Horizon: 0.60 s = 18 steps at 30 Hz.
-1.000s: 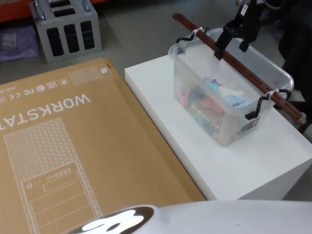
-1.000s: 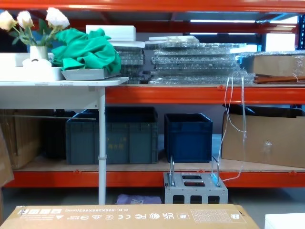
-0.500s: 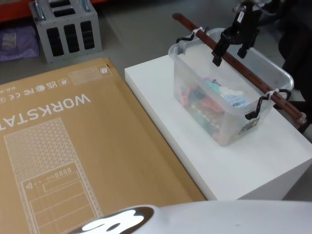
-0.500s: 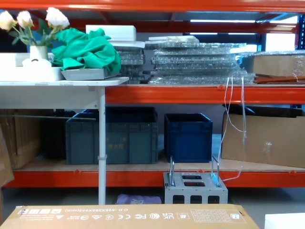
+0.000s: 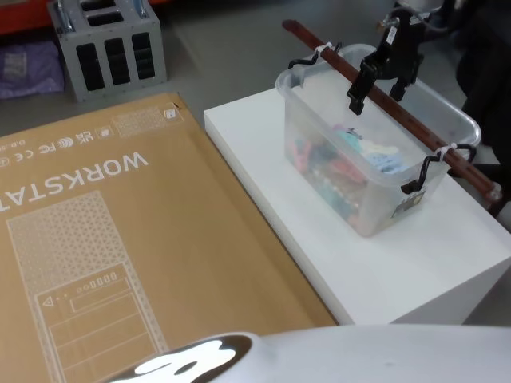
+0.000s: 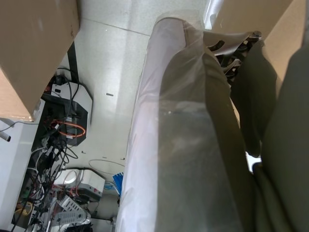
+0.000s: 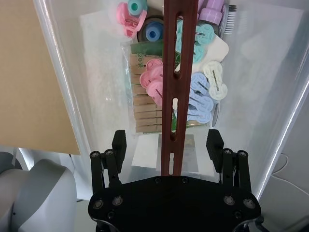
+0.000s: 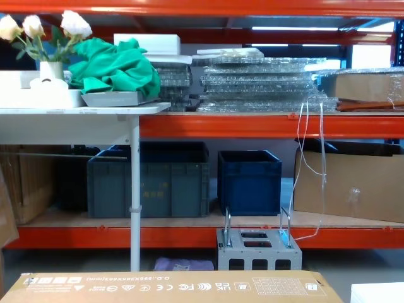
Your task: Use one hand to grasp the basket and place it at the designated location.
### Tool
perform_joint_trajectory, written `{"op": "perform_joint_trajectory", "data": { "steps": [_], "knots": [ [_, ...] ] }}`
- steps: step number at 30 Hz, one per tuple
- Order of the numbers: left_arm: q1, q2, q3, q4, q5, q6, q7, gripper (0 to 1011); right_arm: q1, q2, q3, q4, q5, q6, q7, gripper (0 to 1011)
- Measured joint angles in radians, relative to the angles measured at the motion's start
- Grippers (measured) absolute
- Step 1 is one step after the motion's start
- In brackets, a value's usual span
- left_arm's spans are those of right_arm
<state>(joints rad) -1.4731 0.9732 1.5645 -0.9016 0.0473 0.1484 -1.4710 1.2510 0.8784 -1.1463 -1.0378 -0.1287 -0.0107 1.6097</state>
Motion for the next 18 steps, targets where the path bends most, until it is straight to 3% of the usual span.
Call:
{"op": "perform_joint_trajectory", "data": {
  "steps": [11,18],
  "knots": [
    [0.0,0.0,0.0,0.0,0.0,0.0,0.0,0,0.008,-0.013,-0.01,0.026,-0.002,0.004,0.006,997],
    [0.0,0.0,0.0,0.0,0.0,0.0,0.0,0,0.008,-0.011,-0.009,0.025,-0.001,0.005,0.0,849]
  ]
}}
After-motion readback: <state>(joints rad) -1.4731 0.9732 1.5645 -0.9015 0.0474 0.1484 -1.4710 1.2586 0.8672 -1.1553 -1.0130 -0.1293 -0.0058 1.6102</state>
